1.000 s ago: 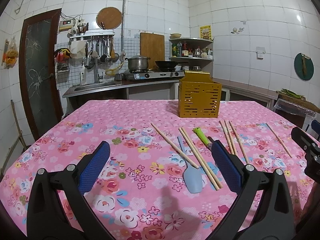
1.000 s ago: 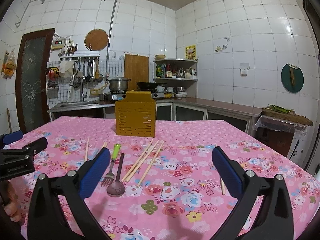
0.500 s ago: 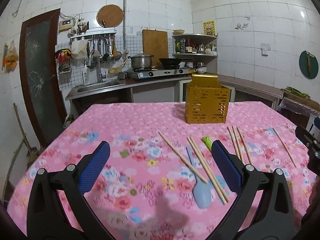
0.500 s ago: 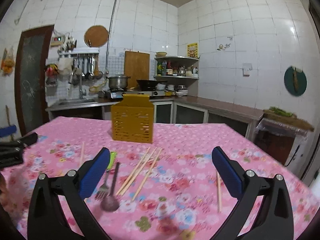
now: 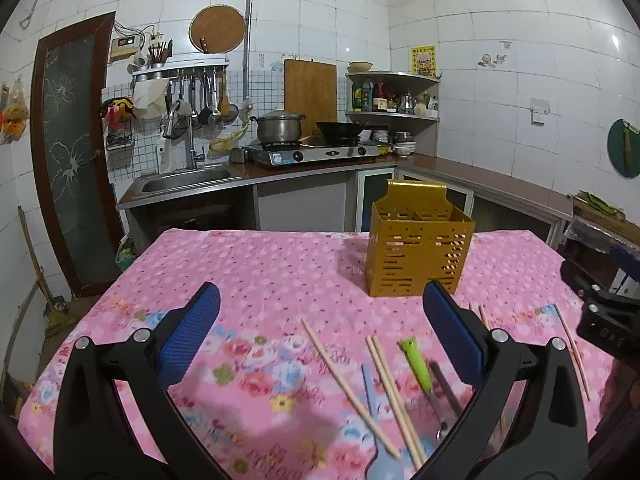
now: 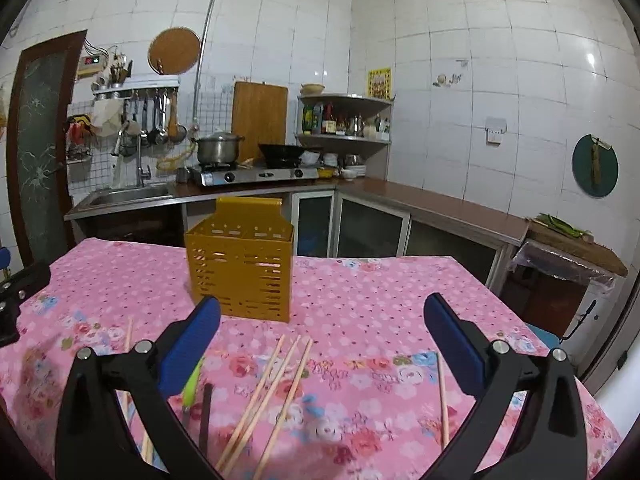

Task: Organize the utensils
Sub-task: 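Grasp a wooden chopstick with the left tool while the right tool grasps another chopstick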

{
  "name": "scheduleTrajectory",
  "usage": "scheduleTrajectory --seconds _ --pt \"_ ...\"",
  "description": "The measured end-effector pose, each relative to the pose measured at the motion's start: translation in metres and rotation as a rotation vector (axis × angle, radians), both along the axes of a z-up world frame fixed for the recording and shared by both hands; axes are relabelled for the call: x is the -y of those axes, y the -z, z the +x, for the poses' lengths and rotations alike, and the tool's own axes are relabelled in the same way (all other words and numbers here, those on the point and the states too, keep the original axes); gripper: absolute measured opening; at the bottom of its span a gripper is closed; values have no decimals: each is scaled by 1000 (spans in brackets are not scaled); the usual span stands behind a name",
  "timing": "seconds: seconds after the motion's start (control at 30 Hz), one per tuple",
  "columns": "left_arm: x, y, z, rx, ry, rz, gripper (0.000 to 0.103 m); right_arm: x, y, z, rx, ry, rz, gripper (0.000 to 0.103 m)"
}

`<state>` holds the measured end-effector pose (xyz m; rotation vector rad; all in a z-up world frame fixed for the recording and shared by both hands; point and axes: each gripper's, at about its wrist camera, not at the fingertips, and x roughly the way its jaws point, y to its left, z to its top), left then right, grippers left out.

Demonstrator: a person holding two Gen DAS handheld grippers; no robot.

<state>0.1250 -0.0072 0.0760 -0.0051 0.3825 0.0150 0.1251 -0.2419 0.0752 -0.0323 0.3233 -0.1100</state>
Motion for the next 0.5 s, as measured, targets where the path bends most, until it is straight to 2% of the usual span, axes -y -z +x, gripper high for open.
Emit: scheduleTrajectory --seconds 0.13,0.3,0.5 --pt "2 1 28 -18 -12 -14 98 1 5 32 -25 14 5 99" --pt "-4 10 66 -90 -35 -46 98 -1 23 64 -85 27 -4 99" --pt "-15 43 88 -179 -30 -78 98 -1 57 82 -160 15 -18 99"
